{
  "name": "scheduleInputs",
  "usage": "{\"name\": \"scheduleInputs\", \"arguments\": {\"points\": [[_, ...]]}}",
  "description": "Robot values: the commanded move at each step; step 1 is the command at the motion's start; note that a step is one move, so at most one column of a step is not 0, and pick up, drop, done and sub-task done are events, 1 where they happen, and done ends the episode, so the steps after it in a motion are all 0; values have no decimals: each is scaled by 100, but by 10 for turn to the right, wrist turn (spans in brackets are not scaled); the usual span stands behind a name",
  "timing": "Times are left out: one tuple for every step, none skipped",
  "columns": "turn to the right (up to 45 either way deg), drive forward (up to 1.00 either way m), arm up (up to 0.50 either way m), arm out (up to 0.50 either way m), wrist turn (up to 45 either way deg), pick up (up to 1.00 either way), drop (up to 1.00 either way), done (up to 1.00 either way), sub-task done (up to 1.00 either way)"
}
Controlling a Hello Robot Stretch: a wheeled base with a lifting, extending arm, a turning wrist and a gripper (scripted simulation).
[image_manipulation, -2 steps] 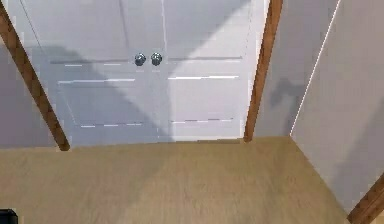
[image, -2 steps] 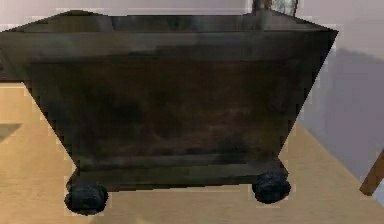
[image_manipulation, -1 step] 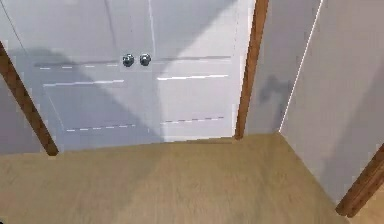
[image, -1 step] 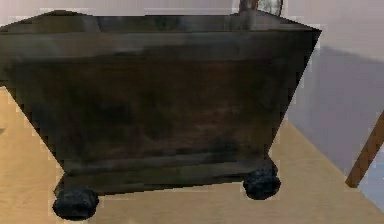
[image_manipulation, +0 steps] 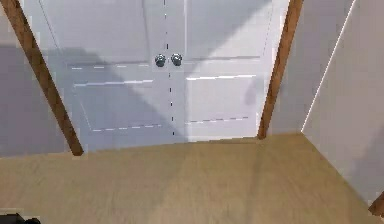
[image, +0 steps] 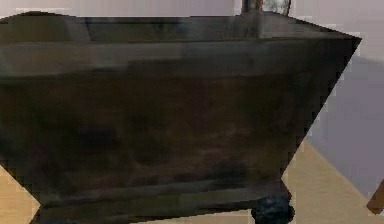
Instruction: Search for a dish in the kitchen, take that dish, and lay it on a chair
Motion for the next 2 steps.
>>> {"name": "scheduleInputs", "arguments": {"points": [[-450,0,0,0,0,0,0,0,0],[-450,0,0,0,0,0,0,0,0]]}}
